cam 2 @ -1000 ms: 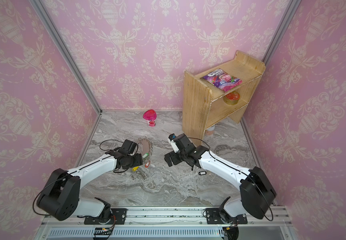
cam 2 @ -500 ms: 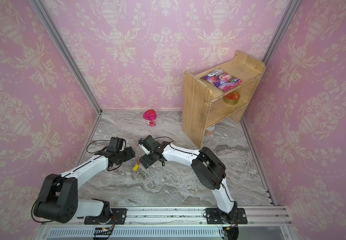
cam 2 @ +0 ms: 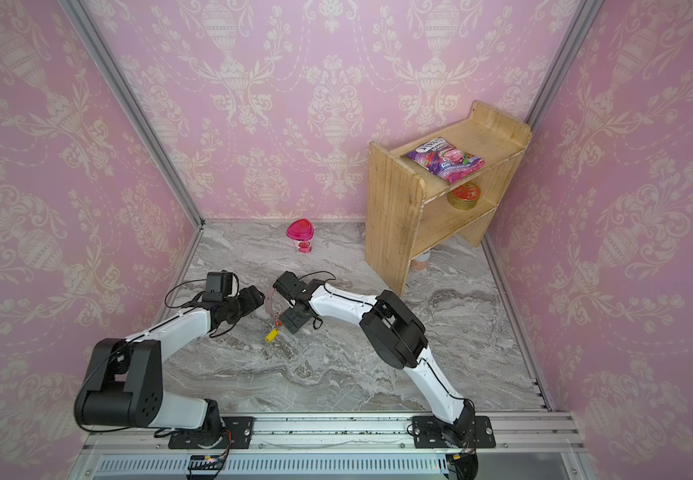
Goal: Put the keys on the keyring
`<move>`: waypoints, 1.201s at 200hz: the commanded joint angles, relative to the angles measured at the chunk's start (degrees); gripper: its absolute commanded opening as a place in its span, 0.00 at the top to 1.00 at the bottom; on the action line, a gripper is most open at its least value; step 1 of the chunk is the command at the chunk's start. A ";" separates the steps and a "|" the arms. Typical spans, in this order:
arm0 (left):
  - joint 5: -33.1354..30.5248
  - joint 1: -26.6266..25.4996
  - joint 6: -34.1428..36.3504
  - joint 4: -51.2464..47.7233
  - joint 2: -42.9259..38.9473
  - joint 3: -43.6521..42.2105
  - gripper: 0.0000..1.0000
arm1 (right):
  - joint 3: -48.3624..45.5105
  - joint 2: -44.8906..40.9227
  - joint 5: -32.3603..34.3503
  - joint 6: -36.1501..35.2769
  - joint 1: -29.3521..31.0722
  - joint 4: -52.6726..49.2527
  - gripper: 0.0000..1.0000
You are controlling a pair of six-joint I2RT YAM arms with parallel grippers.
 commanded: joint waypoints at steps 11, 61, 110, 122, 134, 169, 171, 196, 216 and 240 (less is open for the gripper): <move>2.18 0.57 1.70 2.46 0.90 -1.03 0.22 | -4.09 -0.06 6.89 -0.86 -1.32 -7.72 0.00; 2.44 0.55 1.63 3.54 0.86 -1.30 0.21 | -6.57 -3.03 7.15 -0.83 -4.04 -8.22 0.00; 2.36 0.55 1.40 4.15 0.24 -2.01 0.21 | -5.91 -8.41 -5.74 0.86 -4.52 -6.23 0.05; 2.29 0.55 1.38 4.23 -0.03 -2.14 0.21 | -6.03 -9.68 -9.57 1.59 -4.49 -5.12 0.11; 2.28 0.55 1.44 4.24 -0.28 -2.35 0.21 | -6.17 -10.82 -12.55 2.05 -4.23 -3.92 0.16; 1.82 0.55 1.45 3.97 -1.14 -2.43 0.21 | -5.14 -12.42 -17.94 4.18 -2.64 -1.92 0.34; 1.76 0.55 1.45 3.97 -1.15 -2.42 0.21 | -4.98 -12.37 -18.08 4.52 -2.51 -1.86 0.35; 1.46 0.55 1.20 4.04 -1.38 -2.69 0.21 | -2.39 -10.17 -20.33 9.82 -1.46 -0.69 0.41; 1.10 0.55 1.18 3.87 -1.82 -2.87 0.21 | -1.73 -8.72 -21.62 13.26 -0.46 1.22 0.44; 0.92 0.55 1.19 3.72 -2.06 -2.88 0.21 | 0.70 -6.36 -18.53 15.30 1.20 0.45 0.52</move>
